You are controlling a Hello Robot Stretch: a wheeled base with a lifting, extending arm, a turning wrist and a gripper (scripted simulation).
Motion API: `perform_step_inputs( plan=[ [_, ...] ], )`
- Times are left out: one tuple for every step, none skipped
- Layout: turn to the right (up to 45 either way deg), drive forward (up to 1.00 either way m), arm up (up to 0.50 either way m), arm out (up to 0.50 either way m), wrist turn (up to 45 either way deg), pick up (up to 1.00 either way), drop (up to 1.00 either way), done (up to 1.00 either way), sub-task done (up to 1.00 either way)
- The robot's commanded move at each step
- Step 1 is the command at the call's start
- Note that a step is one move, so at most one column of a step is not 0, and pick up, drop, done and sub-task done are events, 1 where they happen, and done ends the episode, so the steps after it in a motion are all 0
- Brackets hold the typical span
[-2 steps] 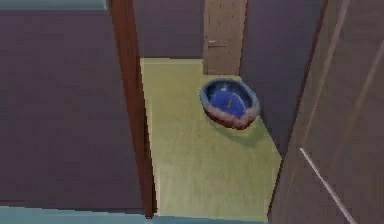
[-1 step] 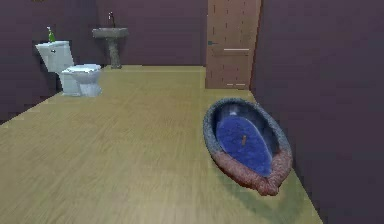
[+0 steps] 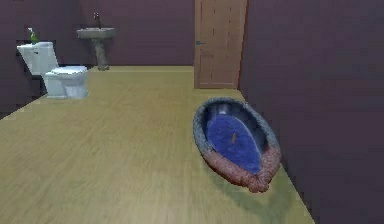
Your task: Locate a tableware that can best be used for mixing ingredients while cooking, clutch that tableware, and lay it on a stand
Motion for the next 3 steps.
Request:
perform_step_inputs(
  plan=[
    [0.0,0.2,0.0,0.0,0.0,0.0,0.0,0.0,0.0],
    [-45.0,0.0,0.0,0.0,0.0,0.0,0.0,0.0,0.0],
    [-9.0,0.0,0.0,0.0,0.0,0.0,0.0,0.0,0.0]
  ],
)
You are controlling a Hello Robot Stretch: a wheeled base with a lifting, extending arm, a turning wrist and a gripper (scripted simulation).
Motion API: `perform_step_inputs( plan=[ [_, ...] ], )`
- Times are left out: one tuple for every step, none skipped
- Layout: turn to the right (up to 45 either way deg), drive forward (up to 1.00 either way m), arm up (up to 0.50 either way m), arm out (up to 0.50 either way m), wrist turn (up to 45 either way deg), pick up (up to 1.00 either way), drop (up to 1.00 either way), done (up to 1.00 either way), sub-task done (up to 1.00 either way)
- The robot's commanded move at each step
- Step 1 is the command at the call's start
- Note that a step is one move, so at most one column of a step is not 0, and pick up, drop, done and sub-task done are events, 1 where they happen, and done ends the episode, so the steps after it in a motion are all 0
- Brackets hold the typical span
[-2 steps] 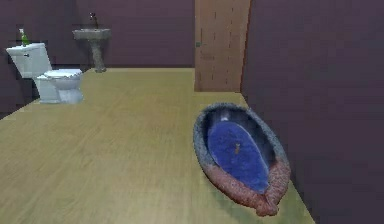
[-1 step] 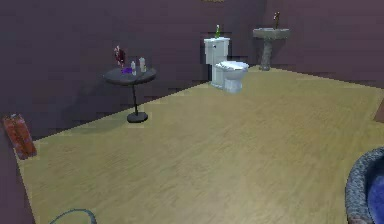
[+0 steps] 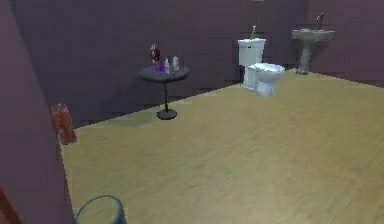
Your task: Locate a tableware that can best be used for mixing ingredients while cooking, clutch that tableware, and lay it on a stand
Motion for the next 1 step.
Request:
perform_step_inputs(
  plan=[
    [0.0,1.0,0.0,0.0,0.0,0.0,0.0,0.0,0.0]
  ],
)
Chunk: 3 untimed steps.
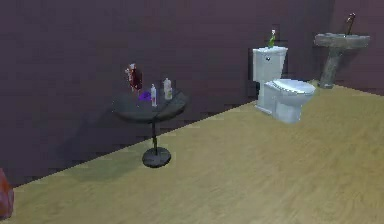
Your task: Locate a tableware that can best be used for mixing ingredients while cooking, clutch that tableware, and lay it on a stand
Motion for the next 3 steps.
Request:
perform_step_inputs(
  plan=[
    [-33.0,0.0,0.0,0.0,0.0,0.0,0.0,0.0,0.0],
    [0.0,1.0,0.0,0.0,0.0,0.0,0.0,0.0,0.0],
    [-3.0,0.0,0.0,0.0,0.0,0.0,0.0,0.0,0.0]
  ],
)
